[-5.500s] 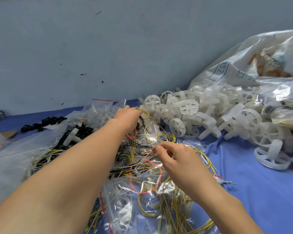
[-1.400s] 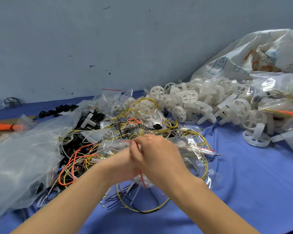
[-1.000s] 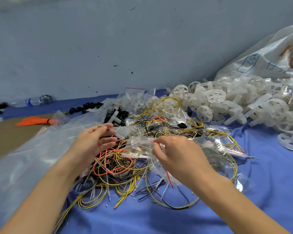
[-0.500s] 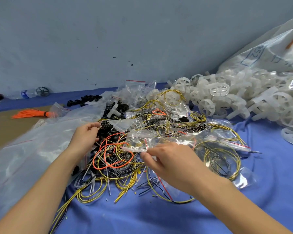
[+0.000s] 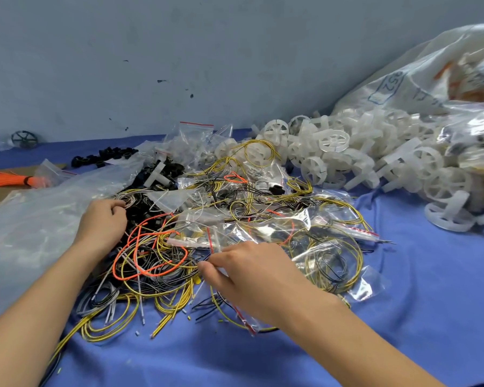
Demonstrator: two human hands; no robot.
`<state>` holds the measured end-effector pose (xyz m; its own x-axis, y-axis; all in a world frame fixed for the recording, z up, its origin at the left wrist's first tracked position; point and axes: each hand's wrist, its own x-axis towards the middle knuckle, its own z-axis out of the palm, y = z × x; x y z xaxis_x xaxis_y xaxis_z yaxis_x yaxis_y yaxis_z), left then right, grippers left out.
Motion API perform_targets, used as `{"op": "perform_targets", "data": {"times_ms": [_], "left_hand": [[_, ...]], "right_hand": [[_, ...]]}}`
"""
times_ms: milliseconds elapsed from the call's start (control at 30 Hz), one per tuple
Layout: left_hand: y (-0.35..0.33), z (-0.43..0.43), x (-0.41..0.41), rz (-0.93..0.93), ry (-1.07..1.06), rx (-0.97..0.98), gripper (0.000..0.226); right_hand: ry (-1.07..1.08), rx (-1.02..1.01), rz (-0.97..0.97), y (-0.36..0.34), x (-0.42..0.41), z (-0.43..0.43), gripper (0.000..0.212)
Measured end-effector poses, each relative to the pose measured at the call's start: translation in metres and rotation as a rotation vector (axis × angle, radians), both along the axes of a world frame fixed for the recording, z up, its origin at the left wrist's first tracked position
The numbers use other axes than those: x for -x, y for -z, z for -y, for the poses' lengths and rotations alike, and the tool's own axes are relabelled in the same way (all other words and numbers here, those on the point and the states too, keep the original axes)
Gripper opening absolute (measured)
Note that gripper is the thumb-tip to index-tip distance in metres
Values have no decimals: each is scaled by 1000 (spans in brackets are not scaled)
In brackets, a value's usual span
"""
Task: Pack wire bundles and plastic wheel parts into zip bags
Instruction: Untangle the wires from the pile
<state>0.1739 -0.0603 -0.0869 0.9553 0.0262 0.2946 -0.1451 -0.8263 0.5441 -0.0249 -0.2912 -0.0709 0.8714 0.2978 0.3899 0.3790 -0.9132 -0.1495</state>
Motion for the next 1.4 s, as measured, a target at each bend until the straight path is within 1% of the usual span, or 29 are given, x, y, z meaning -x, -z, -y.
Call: {"op": "perform_targets", "data": {"times_ms": [67,167,300,367,433,567,667,833,1000,1067,1167,1267,1400], "left_hand": [[0,-1,-2,2,15,-41,38],[0,-3,-4,-51,67,-98,41],[0,-2,-7,-139,82,-312,48],[1,-2,-8,-183,52,-338,51],[2,-4,-8,-170,23,-306,48],[1,-3,-3,-108,15,-92,30],[4,-4,2,-78,34,-36,26],[0,-5,5,101,10,25,33],[-22,-1,12,296,24,192,27],[-35,2,17,366,43,244,24],[-61,11,29,431,136,303,22],[-90,27,49,420,316,339,19],[-114,52,84,314,651,172,25]], "right_hand": [[4,3,0,0,0,1,49],[11,1,-9,0,-1,2,49],[28,16,-15,-3,-1,3,49],[32,20,-19,-5,-1,5,49],[31,17,-30,-4,0,6,48],[40,31,-30,-4,2,9,51],[58,30,-29,-5,2,12,52],[85,25,-34,-6,2,14,52],[112,-14,-31,-10,0,18,47],[122,-75,7,-14,-1,20,43],[163,-268,99,-22,-1,23,35],[166,-458,127,-32,-3,28,37],[159,-571,149,-42,-4,30,45]]}}
